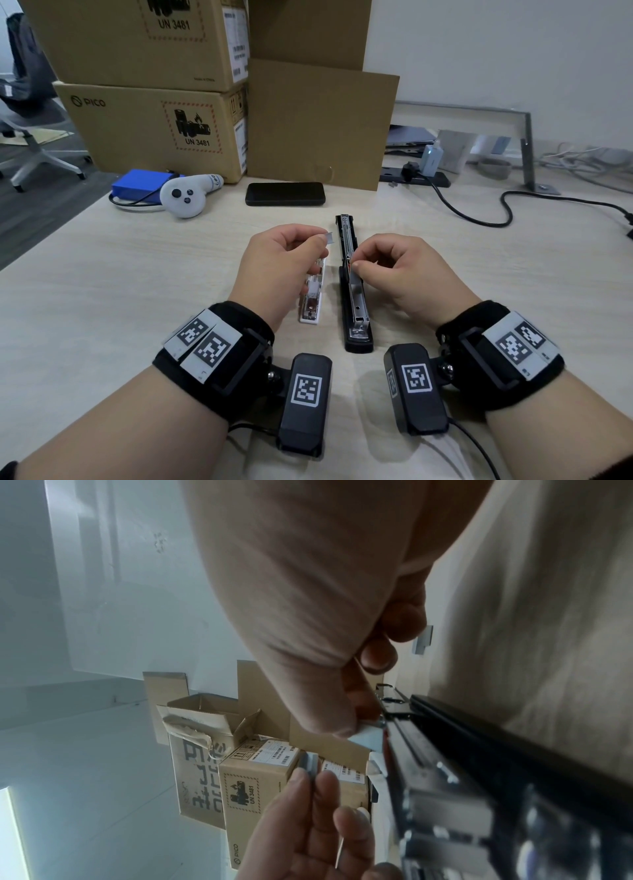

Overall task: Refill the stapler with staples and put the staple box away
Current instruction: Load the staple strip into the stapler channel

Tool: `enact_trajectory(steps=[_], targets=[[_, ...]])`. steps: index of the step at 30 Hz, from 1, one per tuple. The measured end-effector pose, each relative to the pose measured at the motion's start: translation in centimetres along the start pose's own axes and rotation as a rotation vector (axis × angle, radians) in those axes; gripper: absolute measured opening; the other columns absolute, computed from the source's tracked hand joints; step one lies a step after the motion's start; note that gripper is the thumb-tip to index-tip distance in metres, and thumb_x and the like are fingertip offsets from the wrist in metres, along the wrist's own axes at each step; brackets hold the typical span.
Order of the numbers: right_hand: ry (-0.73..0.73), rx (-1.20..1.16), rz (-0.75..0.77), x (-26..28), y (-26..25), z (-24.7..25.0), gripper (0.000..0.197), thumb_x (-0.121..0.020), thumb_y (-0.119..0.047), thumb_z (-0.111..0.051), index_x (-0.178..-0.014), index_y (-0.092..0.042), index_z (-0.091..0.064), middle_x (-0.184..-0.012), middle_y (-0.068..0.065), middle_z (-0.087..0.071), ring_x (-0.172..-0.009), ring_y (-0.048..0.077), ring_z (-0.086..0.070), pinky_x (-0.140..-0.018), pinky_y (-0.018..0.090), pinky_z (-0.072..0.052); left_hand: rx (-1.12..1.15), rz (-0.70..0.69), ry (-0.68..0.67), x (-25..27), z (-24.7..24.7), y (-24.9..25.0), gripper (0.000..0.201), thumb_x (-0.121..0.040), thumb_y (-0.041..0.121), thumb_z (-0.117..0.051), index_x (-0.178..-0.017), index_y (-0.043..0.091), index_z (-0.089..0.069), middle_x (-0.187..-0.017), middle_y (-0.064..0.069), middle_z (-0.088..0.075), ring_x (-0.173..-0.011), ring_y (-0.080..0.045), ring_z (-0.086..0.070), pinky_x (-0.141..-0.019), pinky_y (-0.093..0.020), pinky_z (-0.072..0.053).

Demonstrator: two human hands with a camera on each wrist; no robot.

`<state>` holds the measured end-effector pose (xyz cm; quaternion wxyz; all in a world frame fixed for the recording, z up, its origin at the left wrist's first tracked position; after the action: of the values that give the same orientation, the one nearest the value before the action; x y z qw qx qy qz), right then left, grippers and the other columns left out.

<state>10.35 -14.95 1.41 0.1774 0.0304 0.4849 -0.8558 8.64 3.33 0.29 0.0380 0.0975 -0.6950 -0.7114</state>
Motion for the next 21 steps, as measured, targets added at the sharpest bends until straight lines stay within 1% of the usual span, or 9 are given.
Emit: enact_trajectory(steps=[1, 3, 10, 11, 13, 14, 15, 17, 21], targets=[[0.002, 0.004, -0.003, 0.0, 0.1, 0.0, 0.012, -0.089, -0.014, -0.071, -0.079, -0.020, -0.075, -0.067, -0.015, -0.066, -0.057, 0.000, -0.052, -0.057, 0.011, -0.040, 0.001, -0.001, 0.000, 0.0, 0.0, 0.0, 0.009, -0.092, 0.021, -0.070, -0.092, 0.025, -0.078, -0.076, 0.005, -0.076, -0.061, -0.004, -0.062, -0.049, -0.024, -0.047], [0.016, 0.015, -0.002, -0.1, 0.1, 0.1, 0.013, -0.089, -0.013, -0.071, -0.078, -0.021, -0.075, -0.065, -0.019, -0.065, -0.056, 0.000, -0.051, -0.057, 0.010, -0.040, -0.002, 0.000, 0.000, 0.0, 0.0, 0.0, 0.009, -0.092, 0.022, -0.070, -0.092, 0.025, -0.078, -0.077, 0.005, -0.076, -0.062, -0.004, -0.062, -0.049, -0.024, -0.047], [0.011, 0.045, -0.044, -0.2, 0.7, 0.0, 0.010, -0.087, -0.013, -0.072, -0.079, -0.016, -0.076, -0.064, -0.019, -0.065, -0.054, 0.000, -0.050, -0.058, 0.014, -0.040, -0.005, 0.006, -0.004, 0.0, -0.1, -0.1, 0.009, -0.092, 0.021, -0.070, -0.093, 0.024, -0.079, -0.076, 0.005, -0.076, -0.061, -0.005, -0.062, -0.048, -0.023, -0.046], [0.013, 0.034, -0.047, -0.2, 0.6, 0.0, 0.011, -0.088, -0.012, -0.071, -0.078, -0.015, -0.075, -0.065, -0.015, -0.066, -0.051, -0.001, -0.049, -0.056, 0.013, -0.039, -0.003, 0.006, -0.004, 0.0, -0.1, -0.1, 0.009, -0.092, 0.021, -0.070, -0.093, 0.024, -0.079, -0.076, 0.005, -0.075, -0.061, -0.005, -0.062, -0.048, -0.023, -0.046], [0.024, -0.004, -0.043, -0.1, 0.2, 0.2, 0.012, -0.089, -0.010, -0.068, -0.078, -0.012, -0.073, -0.072, 0.000, -0.072, -0.047, -0.001, -0.048, -0.050, 0.009, -0.036, 0.002, 0.010, -0.004, 0.0, 0.0, -0.1, 0.009, -0.092, 0.020, -0.070, -0.092, 0.024, -0.079, -0.075, 0.005, -0.075, -0.060, -0.004, -0.061, -0.048, -0.023, -0.045], [0.037, -0.011, -0.034, -0.1, 0.0, 0.3, 0.012, -0.089, -0.008, -0.067, -0.078, -0.010, -0.072, -0.075, 0.006, -0.072, -0.047, -0.001, -0.048, -0.049, 0.009, -0.035, 0.002, 0.010, -0.005, 0.0, 0.0, -0.1, 0.009, -0.092, 0.020, -0.070, -0.092, 0.024, -0.079, -0.075, 0.005, -0.075, -0.060, -0.004, -0.061, -0.048, -0.023, -0.045], [0.049, -0.002, -0.024, -0.1, -0.1, 0.4, 0.012, -0.089, -0.007, -0.067, -0.079, -0.010, -0.071, -0.076, 0.009, -0.072, -0.048, -0.001, -0.048, -0.051, 0.009, -0.035, 0.001, 0.009, -0.006, 0.0, 0.0, -0.1, 0.009, -0.092, 0.021, -0.070, -0.091, 0.024, -0.079, -0.075, 0.005, -0.075, -0.060, -0.004, -0.061, -0.049, -0.024, -0.046], [0.053, 0.028, -0.012, -0.1, -0.3, 0.4, 0.012, -0.089, -0.008, -0.066, -0.078, -0.010, -0.070, -0.075, 0.008, -0.070, -0.051, -0.001, -0.049, -0.053, 0.010, -0.037, 0.001, 0.008, -0.008, 0.1, -0.1, -0.1, 0.009, -0.092, 0.021, -0.070, -0.091, 0.024, -0.079, -0.075, 0.005, -0.075, -0.061, -0.004, -0.062, -0.049, -0.024, -0.046], [0.044, 0.047, -0.018, -0.1, -0.2, 0.3, 0.013, -0.089, -0.009, -0.067, -0.076, -0.011, -0.069, -0.068, -0.007, -0.061, -0.055, 0.001, -0.049, -0.056, 0.013, -0.041, 0.002, 0.021, 0.002, 0.0, -0.1, -0.2, 0.009, -0.091, 0.020, -0.070, -0.090, 0.024, -0.078, -0.075, 0.006, -0.075, -0.060, -0.004, -0.061, -0.048, -0.023, -0.045]])
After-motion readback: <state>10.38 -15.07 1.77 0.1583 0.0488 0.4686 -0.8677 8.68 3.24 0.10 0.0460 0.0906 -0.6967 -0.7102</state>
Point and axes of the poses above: each hand's wrist, its own x-axis away from the middle knuckle, its own z-axis out of the back of the hand, y = z × x, the point moved 7 cm from there along -x, towards the middle knuckle
